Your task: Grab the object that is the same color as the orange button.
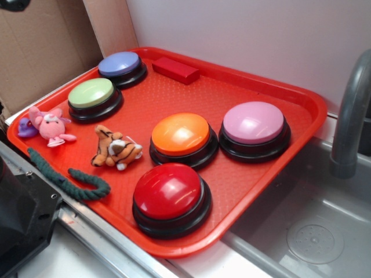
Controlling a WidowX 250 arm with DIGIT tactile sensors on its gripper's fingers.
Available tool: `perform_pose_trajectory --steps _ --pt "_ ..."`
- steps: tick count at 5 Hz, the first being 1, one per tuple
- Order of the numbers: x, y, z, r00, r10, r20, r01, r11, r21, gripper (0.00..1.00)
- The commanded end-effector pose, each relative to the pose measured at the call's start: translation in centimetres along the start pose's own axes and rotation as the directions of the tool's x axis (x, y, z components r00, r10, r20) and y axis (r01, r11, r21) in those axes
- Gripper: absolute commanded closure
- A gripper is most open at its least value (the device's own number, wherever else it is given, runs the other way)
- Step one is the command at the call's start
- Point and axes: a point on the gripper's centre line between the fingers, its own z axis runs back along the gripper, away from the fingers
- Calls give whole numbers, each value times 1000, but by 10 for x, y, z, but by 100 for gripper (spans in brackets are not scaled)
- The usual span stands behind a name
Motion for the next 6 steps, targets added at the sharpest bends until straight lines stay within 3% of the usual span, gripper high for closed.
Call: perform_pose_trajectory --steps 1,2,3,5,6 --pt "0 0 0 1000 0 0 0 1000 0 0" --pt "19 -7 -16 981 -194 28 190 978 90 0" --pt "34 -16 -36 931 -363 32 358 927 113 0" --pt "55 -21 -95 753 -655 66 651 755 77 0" --pt "58 -23 -124 702 -711 23 710 702 56 0"
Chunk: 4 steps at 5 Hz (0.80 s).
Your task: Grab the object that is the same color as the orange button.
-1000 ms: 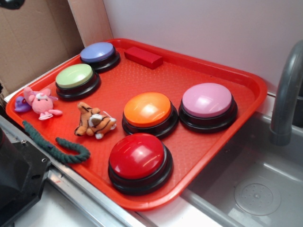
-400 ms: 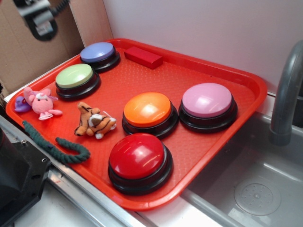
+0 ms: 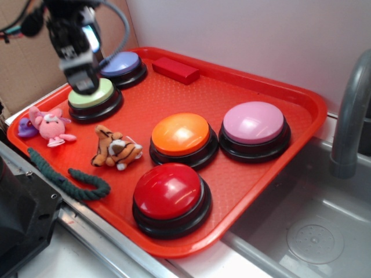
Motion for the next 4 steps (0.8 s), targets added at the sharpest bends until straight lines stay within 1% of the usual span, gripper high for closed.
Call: perform_pose_trajectory --steps 1,2,3,4 --pt "6 -3 -56 985 -168 -44 167 986 -11 0" --pt "-1 2 -77 966 -255 -32 253 966 -43 0" --pt "-14 10 -93 965 -262 1 262 961 -89 0" --pt "-24 17 -109 953 -303 14 302 942 -144 0"
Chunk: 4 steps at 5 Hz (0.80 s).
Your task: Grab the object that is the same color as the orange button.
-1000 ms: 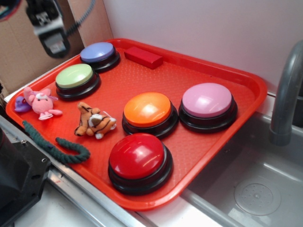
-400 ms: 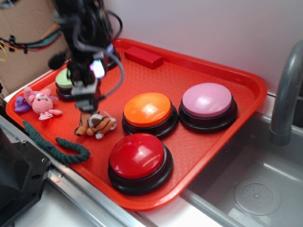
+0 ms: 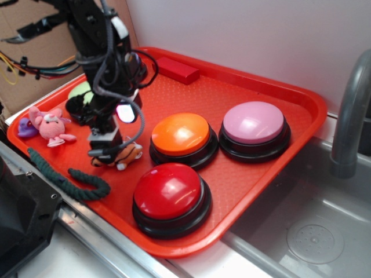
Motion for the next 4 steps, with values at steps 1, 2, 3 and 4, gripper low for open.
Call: perform_pose_trajectory --steps 1,2,3,4 --pt "-10 5 -18 999 -35 14 35 999 -25 0" --pt "-11 6 -27 999 -48 -3 48 998 -36 0" --pt "-9 6 -34 998 -53 -32 52 998 -35 38" --pt "-11 7 -34 999 -29 -26 29 999 -24 100"
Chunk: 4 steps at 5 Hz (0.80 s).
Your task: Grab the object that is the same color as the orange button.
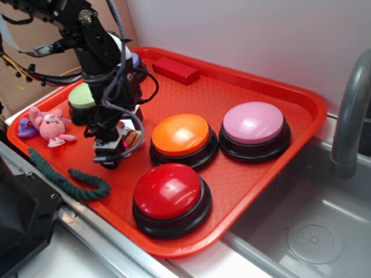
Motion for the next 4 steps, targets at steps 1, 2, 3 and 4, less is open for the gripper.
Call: perform_pose_trajectory --steps 1,2,3,4 --pt "-2 -7 -3 1000 24 -19 -24 1000 1 100" --pt "-3 -4 8 988 150 -31 -149 989 23 100" --pt "4 2 34 943 332 -21 -332 943 -29 100" --pt "12 9 68 853 519 -50 -520 854 2 100"
